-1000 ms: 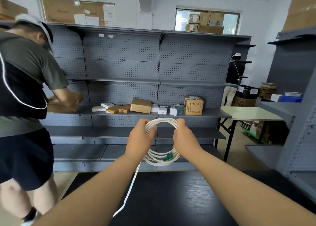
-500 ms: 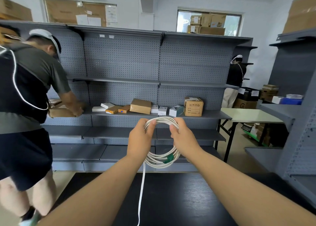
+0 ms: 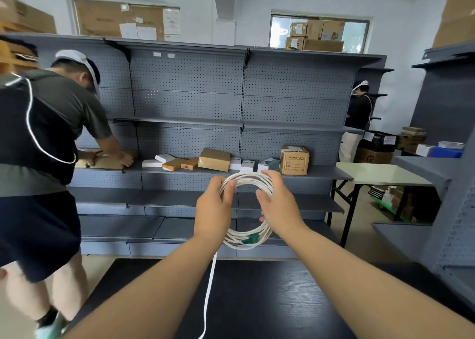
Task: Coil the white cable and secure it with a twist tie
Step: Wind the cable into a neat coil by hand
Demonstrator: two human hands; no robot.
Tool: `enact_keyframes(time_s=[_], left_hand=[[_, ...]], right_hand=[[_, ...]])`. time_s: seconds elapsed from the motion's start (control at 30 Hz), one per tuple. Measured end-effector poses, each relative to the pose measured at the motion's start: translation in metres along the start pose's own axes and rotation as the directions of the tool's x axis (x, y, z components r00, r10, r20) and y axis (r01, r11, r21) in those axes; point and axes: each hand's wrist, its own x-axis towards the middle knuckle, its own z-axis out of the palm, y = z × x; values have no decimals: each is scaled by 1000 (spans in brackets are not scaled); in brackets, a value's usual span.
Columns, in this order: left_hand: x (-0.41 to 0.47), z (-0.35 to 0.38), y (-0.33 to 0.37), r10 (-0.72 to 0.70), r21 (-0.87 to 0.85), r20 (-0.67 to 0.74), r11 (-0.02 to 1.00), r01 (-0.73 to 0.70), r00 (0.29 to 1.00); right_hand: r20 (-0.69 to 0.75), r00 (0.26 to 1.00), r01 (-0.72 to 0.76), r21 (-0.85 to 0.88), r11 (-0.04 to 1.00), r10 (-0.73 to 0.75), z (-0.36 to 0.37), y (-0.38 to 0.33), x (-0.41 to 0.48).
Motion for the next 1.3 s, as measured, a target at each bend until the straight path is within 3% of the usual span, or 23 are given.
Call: enact_keyframes(time_s=[0.17, 0.37, 0.43, 0.57, 0.67, 0.73, 0.83, 0.93, 1.07, 1.3], left_hand=[[4, -7, 7, 129, 137, 83, 981, -140, 988], [12, -14, 12, 251, 392, 171, 870, -299, 953], [14, -15, 10, 247, 404, 179, 864, -300, 952], [13, -14, 3, 60, 182, 160, 979, -89, 985], [12, -12, -1, -121, -77, 162, 988, 134, 979], [8, -8, -1, -188, -218, 178, 950, 225, 966], [6, -3, 1, -179, -286, 135, 935, 211, 975], [8, -1, 1, -84, -175, 75, 980, 96, 994], [12, -5, 4, 35, -5, 99, 999, -34, 995], [10, -9, 17, 117, 260, 70, 957, -131, 991]], right_hand=[[98, 983, 176, -297, 939, -154, -5, 2, 3], [138, 984, 150, -335, 930, -109, -1, 6, 5], [124, 988, 122, -300, 946, -88, 1, 6, 5], [49, 999, 0, -166, 986, 8, 2, 7, 8], [-10, 996, -85, -61, 994, 85, 2, 8, 10], [-38, 997, -72, -87, 994, 69, 3, 6, 9], [-42, 996, 68, -247, 967, -81, 3, 4, 7], [26, 984, 172, -378, 910, -175, 2, 2, 7], [98, 982, 188, -467, 864, -160, 2, 1, 7], [-5, 999, 38, -268, 963, -41, 8, 5, 8]])
